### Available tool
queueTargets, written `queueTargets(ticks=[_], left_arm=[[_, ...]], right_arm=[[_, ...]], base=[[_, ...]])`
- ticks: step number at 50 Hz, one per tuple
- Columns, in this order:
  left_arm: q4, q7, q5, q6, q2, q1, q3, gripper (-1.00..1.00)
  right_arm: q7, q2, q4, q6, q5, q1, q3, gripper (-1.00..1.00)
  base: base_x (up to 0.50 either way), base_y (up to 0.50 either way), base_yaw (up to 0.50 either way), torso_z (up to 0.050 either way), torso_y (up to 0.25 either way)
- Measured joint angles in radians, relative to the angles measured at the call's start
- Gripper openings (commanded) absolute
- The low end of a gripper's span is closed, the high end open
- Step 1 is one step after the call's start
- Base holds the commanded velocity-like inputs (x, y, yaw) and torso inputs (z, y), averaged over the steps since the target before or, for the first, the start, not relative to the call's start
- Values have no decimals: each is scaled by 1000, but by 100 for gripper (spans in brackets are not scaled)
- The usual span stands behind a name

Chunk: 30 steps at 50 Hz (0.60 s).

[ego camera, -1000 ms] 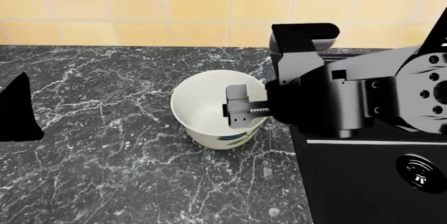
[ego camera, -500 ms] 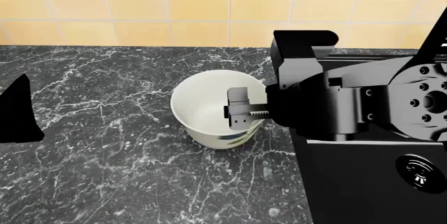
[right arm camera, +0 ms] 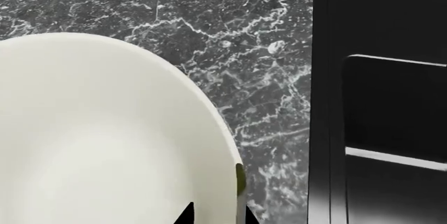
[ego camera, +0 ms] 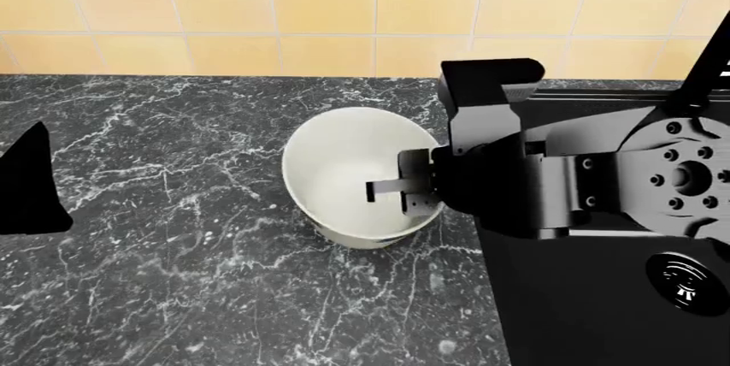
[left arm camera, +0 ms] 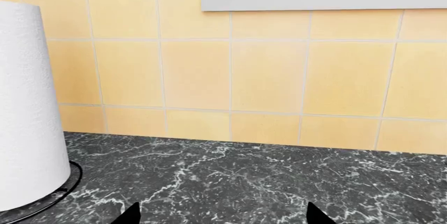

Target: Move the fresh-baked cupcake off the tray onto the counter, and place the bowl used for mixing into the sink.

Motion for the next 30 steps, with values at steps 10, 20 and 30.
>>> queueTargets(ticks=[10,20,30], left_arm=[[-2,3,3,0,1,2,-2,100],[-2,3,3,1,0,5,-4,100],[-1,0,5,4,-2,4,-1,100]], right_arm=[[3,6,-1,-5,-14,11,5,-100],[46,42,-17,-29,-40,40,19,-100],[107,104,-57,-50,-49,87,43,-100]], base=[[0,0,0,0,0],[0,0,0,0,0],[0,0,0,0,0]])
